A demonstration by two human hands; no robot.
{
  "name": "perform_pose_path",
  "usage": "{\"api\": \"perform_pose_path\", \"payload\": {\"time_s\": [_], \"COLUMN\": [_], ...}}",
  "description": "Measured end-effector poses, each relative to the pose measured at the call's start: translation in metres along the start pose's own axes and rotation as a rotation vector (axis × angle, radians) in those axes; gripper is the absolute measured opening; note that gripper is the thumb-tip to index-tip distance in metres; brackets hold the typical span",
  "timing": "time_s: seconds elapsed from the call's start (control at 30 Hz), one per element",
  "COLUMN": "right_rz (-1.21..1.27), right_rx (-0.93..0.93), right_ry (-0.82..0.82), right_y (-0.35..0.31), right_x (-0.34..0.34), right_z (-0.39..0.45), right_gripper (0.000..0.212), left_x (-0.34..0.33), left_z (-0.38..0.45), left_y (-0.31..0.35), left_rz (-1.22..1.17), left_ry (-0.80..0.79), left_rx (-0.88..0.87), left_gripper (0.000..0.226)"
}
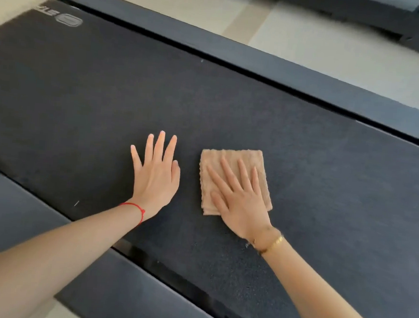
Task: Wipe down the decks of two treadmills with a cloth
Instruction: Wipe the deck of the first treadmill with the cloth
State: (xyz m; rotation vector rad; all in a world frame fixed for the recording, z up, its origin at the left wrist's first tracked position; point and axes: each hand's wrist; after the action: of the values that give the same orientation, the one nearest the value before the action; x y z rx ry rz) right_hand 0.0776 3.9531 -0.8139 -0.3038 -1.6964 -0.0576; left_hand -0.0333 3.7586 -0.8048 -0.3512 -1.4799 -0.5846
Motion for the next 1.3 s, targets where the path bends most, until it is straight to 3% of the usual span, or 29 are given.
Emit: {"api": "perform_pose_path", "payload": {"time_s": [0.2,0.4,0.6,0.77,0.9,1.1,1.2,1.3], "right_rz": [0.055,0.067,0.026,-0.001,0.015,0.050,0.034,0.006], "right_rx": [-0.065,-0.260,-0.044,0.129,0.080,-0.168,-0.110,0.059], "right_ry": [-0.031,-0.060,-0.042,-0.033,-0.026,-0.041,-0.066,-0.069], "right_y": [0.032,0.024,-0.026,-0.008,0.005,-0.023,-0.059,-0.091], "right_x": [0.013,0.031,0.020,0.015,0.019,0.026,0.025,0.019], "right_z": [-0.001,0.093,0.095,0.053,0.067,0.170,0.198,0.184], "right_gripper": [0.053,0.055,0.055,0.055,0.053,0.056,0.056,0.056], "left_x": [-0.005,-0.006,-0.011,-0.016,-0.018,-0.018,-0.018,-0.017], "left_z": [-0.025,-0.029,-0.029,-0.029,-0.029,-0.026,-0.026,-0.026], "left_y": [-0.014,-0.011,-0.011,-0.014,-0.014,-0.014,-0.013,-0.015], "left_rz": [-0.040,-0.065,-0.036,-0.028,-0.008,-0.001,-0.001,0.003], "left_ry": [-0.025,0.027,0.061,0.075,0.075,0.078,0.075,0.069], "left_rx": [0.200,0.292,0.360,0.344,0.336,0.340,0.341,0.345], "left_gripper": [0.058,0.059,0.059,0.060,0.060,0.062,0.062,0.062]}}
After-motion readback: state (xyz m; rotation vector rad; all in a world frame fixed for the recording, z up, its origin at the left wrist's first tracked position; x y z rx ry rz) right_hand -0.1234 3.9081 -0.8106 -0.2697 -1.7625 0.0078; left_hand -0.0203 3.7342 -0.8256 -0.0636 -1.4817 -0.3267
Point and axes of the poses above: each hand's wrist, its own z-axis towards the middle knuckle, its own x-axis out of the back of the hand, y = z × x, and after that the axes turned 13 degrees about -x, right-handed
